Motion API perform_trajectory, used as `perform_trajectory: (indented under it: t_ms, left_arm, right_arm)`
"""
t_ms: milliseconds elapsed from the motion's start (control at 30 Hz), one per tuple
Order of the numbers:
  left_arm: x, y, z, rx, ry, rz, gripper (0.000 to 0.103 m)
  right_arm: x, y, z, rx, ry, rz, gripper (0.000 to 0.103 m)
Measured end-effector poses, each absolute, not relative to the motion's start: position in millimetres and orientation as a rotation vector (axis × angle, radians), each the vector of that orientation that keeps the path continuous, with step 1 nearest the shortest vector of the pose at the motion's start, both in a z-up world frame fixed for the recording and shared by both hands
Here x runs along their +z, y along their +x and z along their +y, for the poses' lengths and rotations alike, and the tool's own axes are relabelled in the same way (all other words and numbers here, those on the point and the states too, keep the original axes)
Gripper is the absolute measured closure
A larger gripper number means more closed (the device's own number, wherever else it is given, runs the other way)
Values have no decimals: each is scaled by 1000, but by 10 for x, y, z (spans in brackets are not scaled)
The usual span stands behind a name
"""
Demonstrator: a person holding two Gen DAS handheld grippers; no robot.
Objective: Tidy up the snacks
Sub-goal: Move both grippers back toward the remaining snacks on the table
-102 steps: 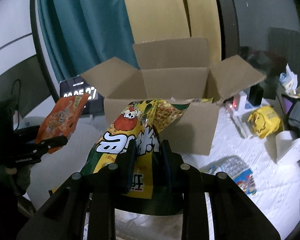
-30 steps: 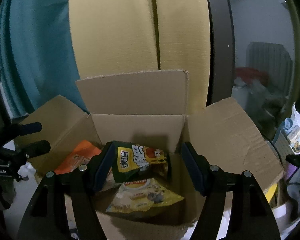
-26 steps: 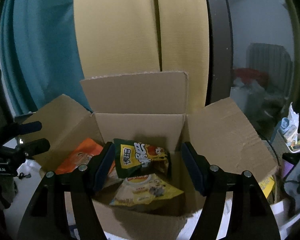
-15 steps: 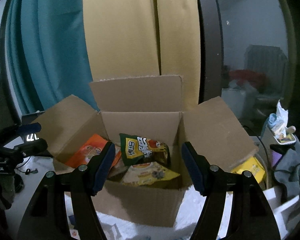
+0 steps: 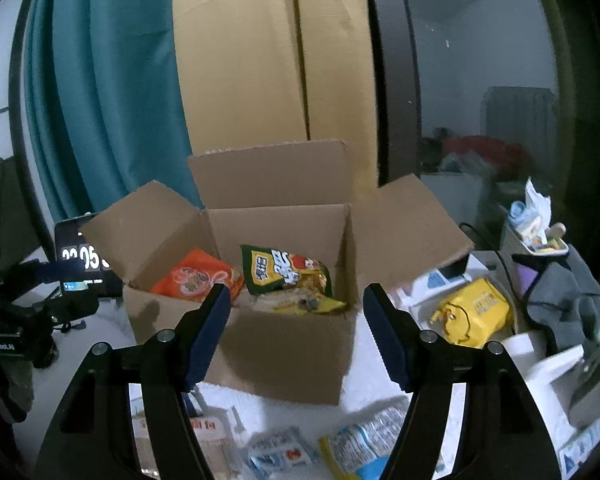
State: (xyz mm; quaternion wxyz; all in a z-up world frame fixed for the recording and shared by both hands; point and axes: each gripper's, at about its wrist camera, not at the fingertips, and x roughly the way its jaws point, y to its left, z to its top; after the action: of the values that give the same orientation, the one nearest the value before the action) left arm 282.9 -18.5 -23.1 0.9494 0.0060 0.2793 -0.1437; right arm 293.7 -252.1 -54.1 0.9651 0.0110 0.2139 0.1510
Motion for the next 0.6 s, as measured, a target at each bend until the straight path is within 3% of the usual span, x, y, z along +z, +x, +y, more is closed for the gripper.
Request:
perform_trajectory:
  t_ms: [600]
  left_arm:
    - [-956,2674,-607,-339,54,754,19]
  right_arm:
    - [-1239,2652,-3228,228,126,546,31]
